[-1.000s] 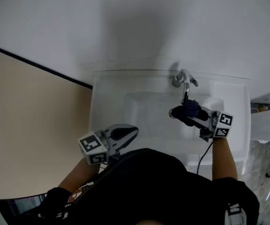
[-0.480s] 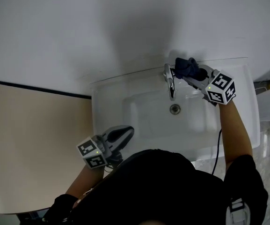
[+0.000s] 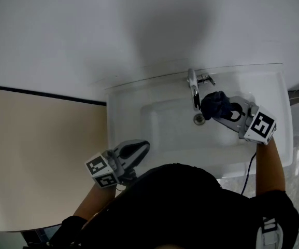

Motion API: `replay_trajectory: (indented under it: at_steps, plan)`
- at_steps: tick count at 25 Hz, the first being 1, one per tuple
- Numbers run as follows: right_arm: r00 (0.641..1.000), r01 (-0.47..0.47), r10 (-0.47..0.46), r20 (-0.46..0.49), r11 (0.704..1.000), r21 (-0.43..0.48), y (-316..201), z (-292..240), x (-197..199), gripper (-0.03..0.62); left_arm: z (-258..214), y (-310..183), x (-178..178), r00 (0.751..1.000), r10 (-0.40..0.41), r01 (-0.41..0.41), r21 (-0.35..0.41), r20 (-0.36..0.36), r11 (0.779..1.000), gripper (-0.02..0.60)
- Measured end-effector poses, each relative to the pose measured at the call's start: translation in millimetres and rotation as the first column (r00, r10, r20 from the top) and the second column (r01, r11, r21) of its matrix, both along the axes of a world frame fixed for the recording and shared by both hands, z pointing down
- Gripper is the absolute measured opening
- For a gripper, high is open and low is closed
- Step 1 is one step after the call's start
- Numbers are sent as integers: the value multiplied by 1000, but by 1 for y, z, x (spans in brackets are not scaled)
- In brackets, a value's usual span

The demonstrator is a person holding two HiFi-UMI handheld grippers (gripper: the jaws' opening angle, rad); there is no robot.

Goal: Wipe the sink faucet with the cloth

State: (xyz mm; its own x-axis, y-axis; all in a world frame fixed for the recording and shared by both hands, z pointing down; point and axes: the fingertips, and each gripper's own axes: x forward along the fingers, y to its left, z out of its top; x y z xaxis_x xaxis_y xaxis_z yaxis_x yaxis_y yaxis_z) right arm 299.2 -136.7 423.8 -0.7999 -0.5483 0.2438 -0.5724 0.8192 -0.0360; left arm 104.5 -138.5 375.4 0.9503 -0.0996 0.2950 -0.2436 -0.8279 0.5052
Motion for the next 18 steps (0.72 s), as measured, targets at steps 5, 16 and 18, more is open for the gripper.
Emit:
replay_trajectory:
  at_steps: [5,16,18]
  plan:
    - [980,-133,137,147,990,-36,-10,25,-14,78,9,2,6,1000,11,-11,-43,-3,999,-2]
    - [983,-139,136,122,990,16,-29,6,-21,80,11,2,3,1000,9,-9,-49,1,999,-2]
    - [983,-141,137,122,990,23,-31,0,-22,80,11,2,1,1000,8,-8,-48,-5,999,-2]
